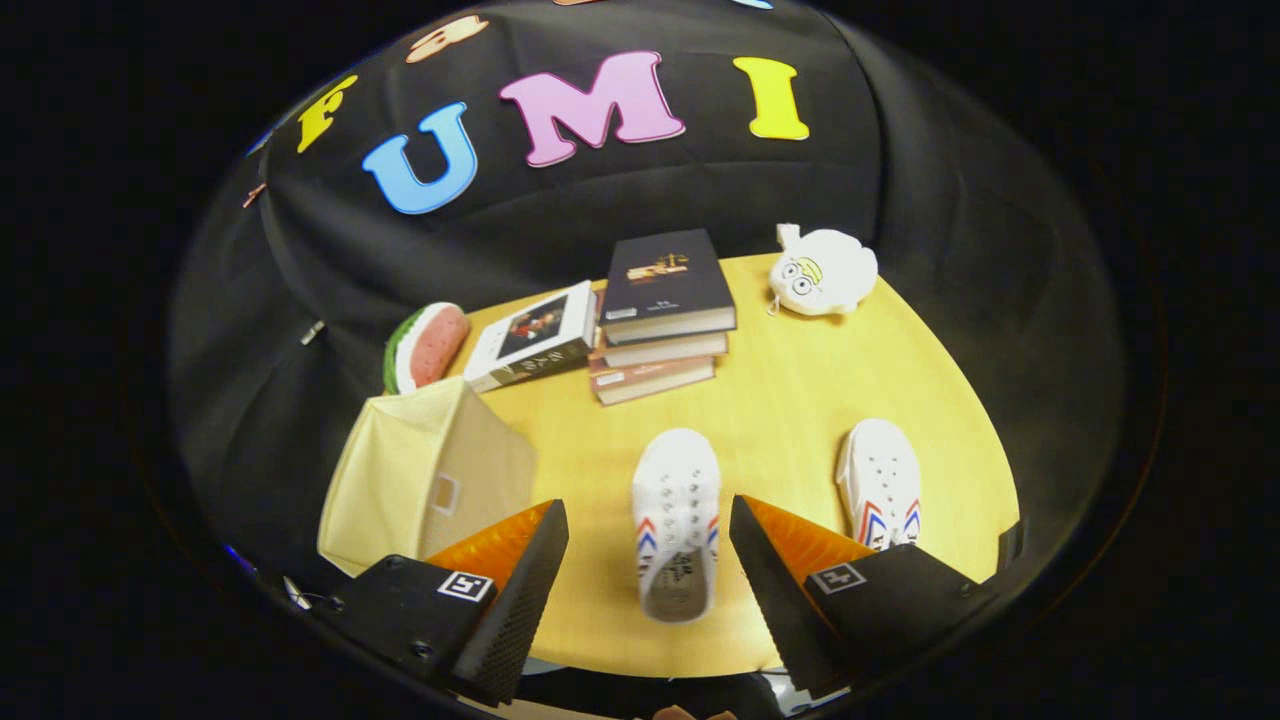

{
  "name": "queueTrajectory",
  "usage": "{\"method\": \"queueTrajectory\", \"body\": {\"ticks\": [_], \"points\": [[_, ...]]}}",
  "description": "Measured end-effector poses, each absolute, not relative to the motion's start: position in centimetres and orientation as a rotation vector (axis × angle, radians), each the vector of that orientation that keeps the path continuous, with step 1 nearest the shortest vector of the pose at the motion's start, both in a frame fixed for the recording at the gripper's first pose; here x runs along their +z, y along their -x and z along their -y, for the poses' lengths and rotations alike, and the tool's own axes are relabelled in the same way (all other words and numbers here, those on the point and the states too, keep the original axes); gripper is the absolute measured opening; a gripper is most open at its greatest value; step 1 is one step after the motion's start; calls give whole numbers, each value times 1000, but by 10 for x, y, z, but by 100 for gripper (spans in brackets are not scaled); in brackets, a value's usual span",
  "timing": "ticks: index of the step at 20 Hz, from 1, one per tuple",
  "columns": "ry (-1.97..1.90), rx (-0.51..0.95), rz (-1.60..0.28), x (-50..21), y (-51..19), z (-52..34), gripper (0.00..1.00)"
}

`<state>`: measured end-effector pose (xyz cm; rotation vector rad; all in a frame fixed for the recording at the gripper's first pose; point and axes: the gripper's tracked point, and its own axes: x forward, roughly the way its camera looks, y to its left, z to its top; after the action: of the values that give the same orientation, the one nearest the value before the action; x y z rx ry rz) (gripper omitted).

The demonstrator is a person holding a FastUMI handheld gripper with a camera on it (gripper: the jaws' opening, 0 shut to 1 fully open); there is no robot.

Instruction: Open the storage box then place both shoes into the box .Put the left shoe in first, then the right shoe, with the right side of both shoes facing outward in a uniform manner.

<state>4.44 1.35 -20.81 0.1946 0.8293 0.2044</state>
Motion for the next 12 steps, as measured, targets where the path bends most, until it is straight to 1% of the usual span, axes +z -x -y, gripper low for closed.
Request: {"method": "queueTrajectory", "body": {"ticks": [8,12], "points": [[-177,200,-1027,-301,-44,21,99],[-225,236,-1093,-321,-54,15,99]]}}
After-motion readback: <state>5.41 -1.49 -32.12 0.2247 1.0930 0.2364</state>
